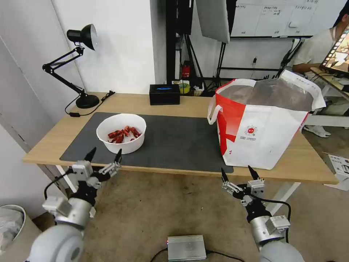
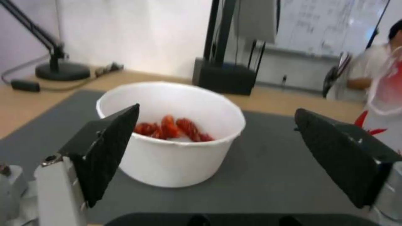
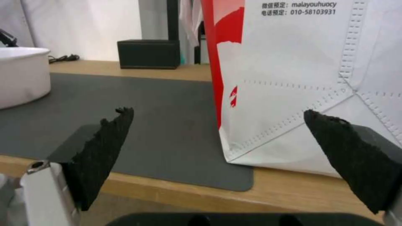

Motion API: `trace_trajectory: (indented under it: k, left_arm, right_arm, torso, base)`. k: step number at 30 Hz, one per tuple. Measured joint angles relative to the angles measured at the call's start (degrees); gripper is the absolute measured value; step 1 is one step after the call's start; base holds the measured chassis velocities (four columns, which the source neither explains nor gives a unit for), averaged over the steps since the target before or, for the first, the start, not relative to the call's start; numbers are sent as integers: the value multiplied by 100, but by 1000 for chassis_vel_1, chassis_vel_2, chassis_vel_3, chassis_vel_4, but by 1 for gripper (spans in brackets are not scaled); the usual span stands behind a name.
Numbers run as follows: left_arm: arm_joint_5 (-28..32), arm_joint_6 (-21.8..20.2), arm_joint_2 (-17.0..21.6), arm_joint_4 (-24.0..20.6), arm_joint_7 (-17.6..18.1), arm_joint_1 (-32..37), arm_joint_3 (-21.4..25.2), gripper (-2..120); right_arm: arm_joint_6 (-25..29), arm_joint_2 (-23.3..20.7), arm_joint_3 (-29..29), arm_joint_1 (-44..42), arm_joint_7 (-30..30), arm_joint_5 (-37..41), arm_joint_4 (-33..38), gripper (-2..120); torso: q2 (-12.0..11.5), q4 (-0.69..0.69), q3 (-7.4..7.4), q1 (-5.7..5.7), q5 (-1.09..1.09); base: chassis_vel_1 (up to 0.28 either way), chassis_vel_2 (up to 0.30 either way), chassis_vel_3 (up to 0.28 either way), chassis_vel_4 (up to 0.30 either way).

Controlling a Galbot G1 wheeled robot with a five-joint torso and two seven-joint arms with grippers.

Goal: Pick up the trash from the table and place it into the takeout bag.

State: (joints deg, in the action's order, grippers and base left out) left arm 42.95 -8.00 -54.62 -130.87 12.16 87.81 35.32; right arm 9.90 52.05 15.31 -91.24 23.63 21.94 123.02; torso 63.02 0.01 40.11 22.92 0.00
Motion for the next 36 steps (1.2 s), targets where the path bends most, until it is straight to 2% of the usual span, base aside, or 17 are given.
trace_trajectory:
  k: [1,3,4,6,7,9,10,11,13,14,17,19,21,25,30,31,36]
  left_arm:
    - [0,0,0,0,0,0,0,100]
    - [768,-405,413,-30,306,-317,43,100]
    - [768,-405,413,-30,306,-317,43,100]
    - [1520,-727,804,-23,607,-601,91,100]
    - [1520,-727,804,-23,607,-601,91,100]
    - [2321,-981,1232,50,838,-863,154,100]
    - [2321,-981,1232,50,838,-863,154,100]
    - [2620,-1115,1402,96,918,-999,156,100]
    - [3100,-1344,1721,263,1123,-1410,36,100]
    - [3100,-1344,1721,263,1123,-1410,36,100]
    - [3668,-1586,1957,518,1438,-1975,-240,100]
    - [4041,-1790,2080,849,1733,-2532,-599,100]
    - [4217,-2011,2113,1188,1969,-2940,-886,100]
    - [4379,-2272,2129,1581,2075,-3351,-1168,100]
    - [4414,-2377,2128,1934,2158,-3783,-1567,100]
    - [4446,-2409,2101,2196,2202,-4156,-1889,100]
    - [4460,-2434,2037,2490,2223,-4606,-2238,100]
  right_arm:
    - [0,0,0,0,0,0,0,100]
    - [0,-1,1,0,-1,0,1,100]
    - [0,-1,1,0,-1,0,1,100]
    - [0,-1,2,0,-1,1,2,100]
    - [0,-1,2,0,-1,1,2,100]
    - [0,-1,3,0,-3,1,3,100]
    - [0,-1,3,0,-3,1,3,100]
    - [0,-2,3,0,-4,1,3,100]
    - [0,-2,3,0,-5,1,4,100]
    - [0,-2,3,0,-5,1,4,100]
    - [0,-2,3,0,-6,1,5,100]
    - [1,-2,3,1,-6,1,5,100]
    - [2,-2,3,0,-5,1,5,100]
    - [2,-2,3,0,-6,1,5,100]
    - [2,-2,3,0,-8,2,5,100]
    - [2,-2,3,1,-7,2,5,100]
    - [2,-2,3,1,-7,1,5,100]
  torso:
    - [0,0,0,0,0]
    - [0,-1,0,0,-1]
    - [0,-1,0,0,-1]
    - [0,-1,0,0,0]
    - [0,-1,0,0,0]
    - [0,-1,1,0,-1]
    - [0,-1,1,0,-1]
    - [0,0,1,0,0]
    - [0,0,0,0,0]
    - [0,0,0,0,0]
    - [0,0,1,0,-1]
    - [0,-1,0,0,1]
    - [0,-1,1,0,-2]
    - [0,1,0,0,0]
    - [0,1,0,0,-1]
    - [0,-1,1,1,-1]
    - [0,-1,0,0,1]
  base:
    - [0,0,0,0]
    - [0,0,0,0]
    - [0,0,0,0]
    - [0,0,0,0]
    - [0,0,0,0]
    - [0,0,0,0]
    - [0,0,0,0]
    - [0,0,0,0]
    - [0,0,0,0]
    - [0,0,0,0]
    - [0,0,0,0]
    - [0,0,0,0]
    - [0,0,0,0]
    - [0,0,0,0]
    - [0,0,0,0]
    - [0,0,0,0]
    - [0,0,0,0]
